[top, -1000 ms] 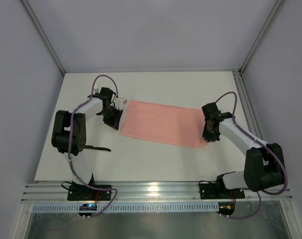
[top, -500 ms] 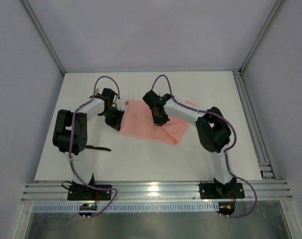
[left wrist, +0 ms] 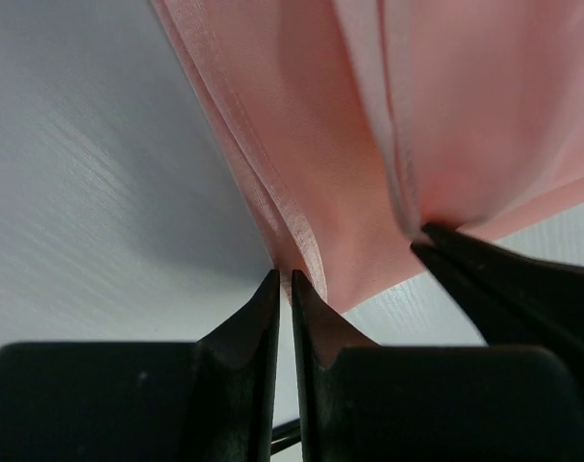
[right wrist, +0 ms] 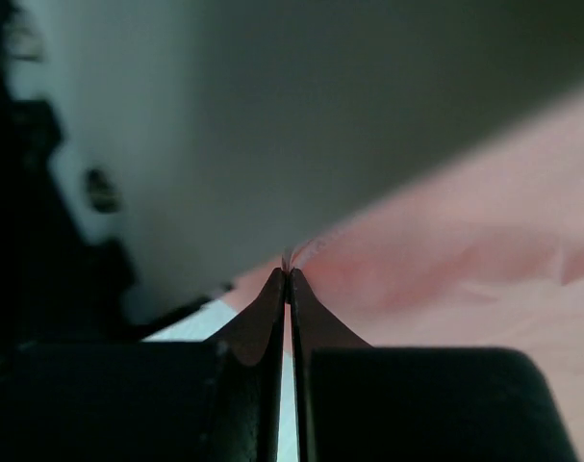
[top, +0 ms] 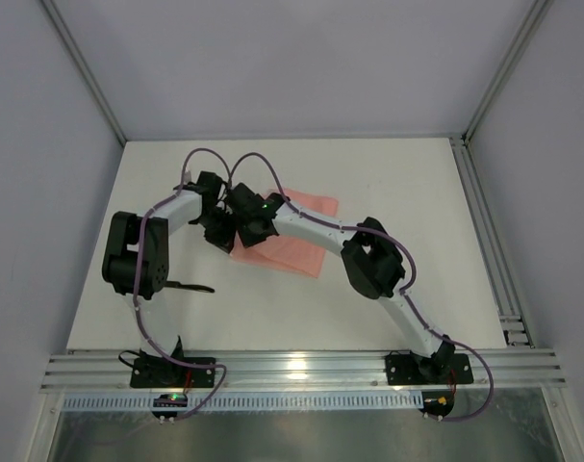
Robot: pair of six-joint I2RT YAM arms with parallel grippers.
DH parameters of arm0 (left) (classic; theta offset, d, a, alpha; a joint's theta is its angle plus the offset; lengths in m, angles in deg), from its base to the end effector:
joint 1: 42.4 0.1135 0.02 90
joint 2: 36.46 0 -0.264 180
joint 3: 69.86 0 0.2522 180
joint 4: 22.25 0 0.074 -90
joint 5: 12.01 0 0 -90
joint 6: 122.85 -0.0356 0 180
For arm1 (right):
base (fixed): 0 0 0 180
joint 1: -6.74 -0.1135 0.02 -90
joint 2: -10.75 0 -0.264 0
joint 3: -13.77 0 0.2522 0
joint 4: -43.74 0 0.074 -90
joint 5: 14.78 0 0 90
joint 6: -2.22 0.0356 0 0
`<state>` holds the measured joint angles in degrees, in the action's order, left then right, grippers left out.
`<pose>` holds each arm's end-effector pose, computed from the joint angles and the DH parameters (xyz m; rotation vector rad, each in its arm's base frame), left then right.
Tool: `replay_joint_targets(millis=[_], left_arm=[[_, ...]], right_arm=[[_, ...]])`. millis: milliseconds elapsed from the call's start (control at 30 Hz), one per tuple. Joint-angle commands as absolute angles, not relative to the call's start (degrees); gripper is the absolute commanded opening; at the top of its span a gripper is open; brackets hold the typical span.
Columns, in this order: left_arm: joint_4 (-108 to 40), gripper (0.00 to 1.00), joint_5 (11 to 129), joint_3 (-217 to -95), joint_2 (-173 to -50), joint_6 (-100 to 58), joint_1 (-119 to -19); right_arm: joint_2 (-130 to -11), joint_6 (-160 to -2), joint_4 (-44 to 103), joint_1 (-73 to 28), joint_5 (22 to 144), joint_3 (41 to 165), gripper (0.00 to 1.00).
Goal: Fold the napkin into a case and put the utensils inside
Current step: Fold the rectangle-folded napkin at the center of the board.
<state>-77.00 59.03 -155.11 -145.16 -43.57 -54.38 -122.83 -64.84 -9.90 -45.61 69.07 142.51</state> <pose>0.3478 -0.0856 0.1578 0.6200 2.8344 -0.4877 0.3148 0.4019 0.1902 -0.6270 2.5458 0.3404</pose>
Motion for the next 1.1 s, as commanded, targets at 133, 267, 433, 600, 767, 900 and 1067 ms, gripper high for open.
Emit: replay_joint_targets(millis=[133, 267, 433, 600, 767, 900, 1067], left_arm=[[-75.7, 0.08, 59.5, -153.7, -146.8, -43.4, -54.6], [-75.6, 0.06, 59.4, -153.7, -147.1, -43.4, -54.5], [-75.3, 0.06, 59.7, -153.4, -147.1, -43.4, -54.2], [-75.2, 0.06, 59.9, -153.4, -147.0, -43.3, -53.6], [-75.0, 0.06, 59.8, -153.2, -147.3, -43.5, -53.4], [-75.0, 0.06, 60.0, -153.3, -147.5, -43.4, -53.4], [-74.8, 0.06, 60.4, -153.4, -147.3, -43.6, -53.2]], right_arm=[[-122.2, -66.2, -1.0, -46.9, 77.1, 143.8, 0.04], [-122.0, -64.8, 1.2, -47.4, 78.5, 142.1, 0.04], [-121.9, -63.2, 2.6, -47.4, 79.9, 139.9, 0.04], [-119.0, -60.2, 8.5, -47.4, 82.9, 133.3, 0.04], [-115.7, -57.5, 14.6, -47.5, 83.3, 127.5, 0.04], [-117.4, -57.0, 12.9, -47.4, 83.4, 128.9, 0.04], [-117.4, -55.4, 12.0, -47.4, 83.6, 126.8, 0.04]])
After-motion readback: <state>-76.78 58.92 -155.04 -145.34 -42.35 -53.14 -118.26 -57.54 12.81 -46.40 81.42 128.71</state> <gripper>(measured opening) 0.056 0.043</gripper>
